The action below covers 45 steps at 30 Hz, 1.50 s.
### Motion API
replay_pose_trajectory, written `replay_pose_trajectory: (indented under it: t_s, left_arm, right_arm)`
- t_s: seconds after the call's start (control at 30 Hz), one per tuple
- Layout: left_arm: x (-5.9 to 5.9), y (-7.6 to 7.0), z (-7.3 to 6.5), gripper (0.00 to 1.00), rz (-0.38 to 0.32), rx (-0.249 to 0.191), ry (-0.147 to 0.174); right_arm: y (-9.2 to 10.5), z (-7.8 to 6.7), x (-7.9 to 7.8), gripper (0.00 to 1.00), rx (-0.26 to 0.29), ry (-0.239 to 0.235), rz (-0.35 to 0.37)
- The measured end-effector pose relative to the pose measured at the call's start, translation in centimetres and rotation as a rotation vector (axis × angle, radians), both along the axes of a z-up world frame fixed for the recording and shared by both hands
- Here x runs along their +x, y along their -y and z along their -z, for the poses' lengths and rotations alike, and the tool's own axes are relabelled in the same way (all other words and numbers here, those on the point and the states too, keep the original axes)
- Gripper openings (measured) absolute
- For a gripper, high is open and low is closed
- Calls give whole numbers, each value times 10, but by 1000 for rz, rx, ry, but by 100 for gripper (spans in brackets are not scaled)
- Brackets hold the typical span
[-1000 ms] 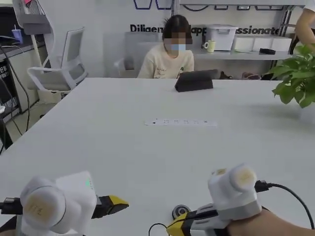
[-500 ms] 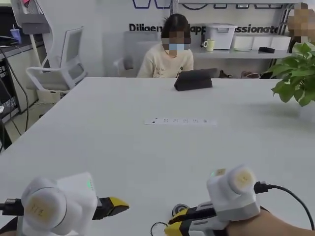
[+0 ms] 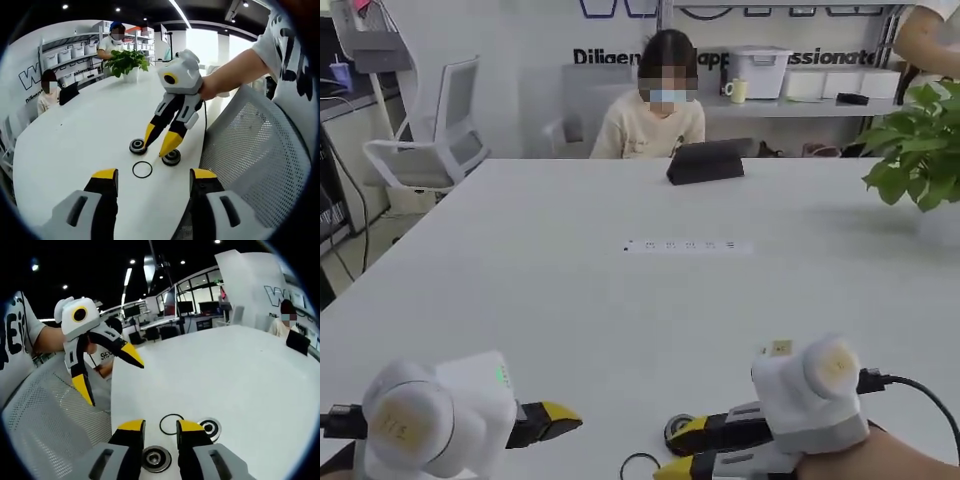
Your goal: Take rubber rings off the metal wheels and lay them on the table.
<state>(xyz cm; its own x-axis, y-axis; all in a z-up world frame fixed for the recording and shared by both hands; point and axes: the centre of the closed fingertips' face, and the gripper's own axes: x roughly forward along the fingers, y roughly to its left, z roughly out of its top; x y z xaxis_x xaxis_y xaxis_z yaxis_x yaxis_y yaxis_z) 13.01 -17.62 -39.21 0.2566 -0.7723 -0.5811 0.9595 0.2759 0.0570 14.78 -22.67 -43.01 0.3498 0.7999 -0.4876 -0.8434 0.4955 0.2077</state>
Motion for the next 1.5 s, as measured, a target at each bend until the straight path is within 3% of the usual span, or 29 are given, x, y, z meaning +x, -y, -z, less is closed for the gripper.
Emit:
replay_pose_trajectory:
  t_s: [0.23, 0.67, 1.0, 1.5]
  left_arm:
    - [0, 8, 0, 55, 17, -1, -5]
    - [-1, 25, 6, 54, 56, 7, -17]
    - [2, 39, 11, 52, 71, 5, -34]
    - [-3, 58, 28, 46, 129, 30, -57]
  right_arm:
    - [15, -6, -7, 26, 18, 18, 19]
    - [38, -1, -22, 29, 31, 18, 67]
    - [45, 11, -30, 32, 15, 19, 66]
    - [48, 32, -38, 31, -14, 15, 48]
